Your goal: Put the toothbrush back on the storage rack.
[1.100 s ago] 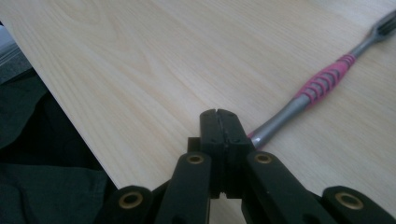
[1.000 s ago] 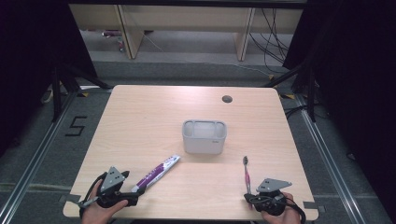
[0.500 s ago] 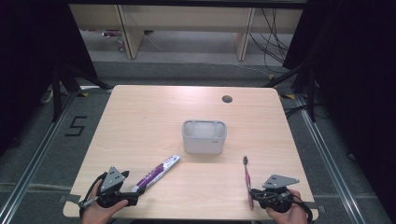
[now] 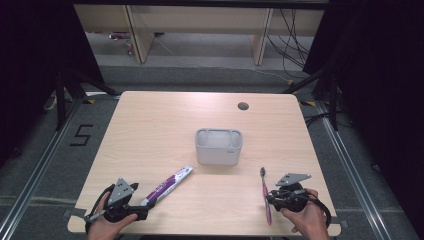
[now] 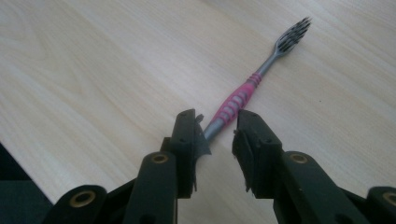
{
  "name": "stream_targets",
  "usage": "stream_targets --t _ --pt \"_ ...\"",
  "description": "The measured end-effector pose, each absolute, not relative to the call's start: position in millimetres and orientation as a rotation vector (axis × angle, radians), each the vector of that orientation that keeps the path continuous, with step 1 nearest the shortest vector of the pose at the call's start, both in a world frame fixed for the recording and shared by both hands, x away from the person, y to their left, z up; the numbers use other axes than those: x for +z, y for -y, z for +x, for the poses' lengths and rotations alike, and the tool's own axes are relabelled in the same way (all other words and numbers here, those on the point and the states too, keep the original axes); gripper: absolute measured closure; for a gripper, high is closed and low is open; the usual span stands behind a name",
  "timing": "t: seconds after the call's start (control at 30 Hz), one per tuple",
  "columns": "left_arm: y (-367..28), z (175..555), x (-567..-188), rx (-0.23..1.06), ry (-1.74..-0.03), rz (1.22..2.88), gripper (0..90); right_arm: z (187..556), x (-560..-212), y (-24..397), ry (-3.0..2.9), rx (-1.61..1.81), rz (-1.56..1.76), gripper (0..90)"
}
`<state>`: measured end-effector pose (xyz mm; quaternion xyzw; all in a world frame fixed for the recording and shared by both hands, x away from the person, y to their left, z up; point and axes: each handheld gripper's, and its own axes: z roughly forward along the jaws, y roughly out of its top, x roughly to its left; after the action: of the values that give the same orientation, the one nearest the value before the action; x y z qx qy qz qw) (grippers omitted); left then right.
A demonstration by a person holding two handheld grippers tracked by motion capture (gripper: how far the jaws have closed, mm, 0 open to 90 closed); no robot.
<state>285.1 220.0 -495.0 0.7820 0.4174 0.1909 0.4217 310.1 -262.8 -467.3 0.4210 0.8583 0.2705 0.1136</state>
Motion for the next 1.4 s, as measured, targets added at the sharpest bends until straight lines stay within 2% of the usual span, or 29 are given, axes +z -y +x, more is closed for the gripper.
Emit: stream_targets --t 0.37,1.4 --pt "-220 285 -495 0.477 -1.045 1.959 16.0 328 -466 251 -2.584 0.685 1.276 62.2" --pt "-220 285 -495 0.479 -1.036 1.960 16.0 348 -470 240 -2.657 0.503 1.266 61.1"
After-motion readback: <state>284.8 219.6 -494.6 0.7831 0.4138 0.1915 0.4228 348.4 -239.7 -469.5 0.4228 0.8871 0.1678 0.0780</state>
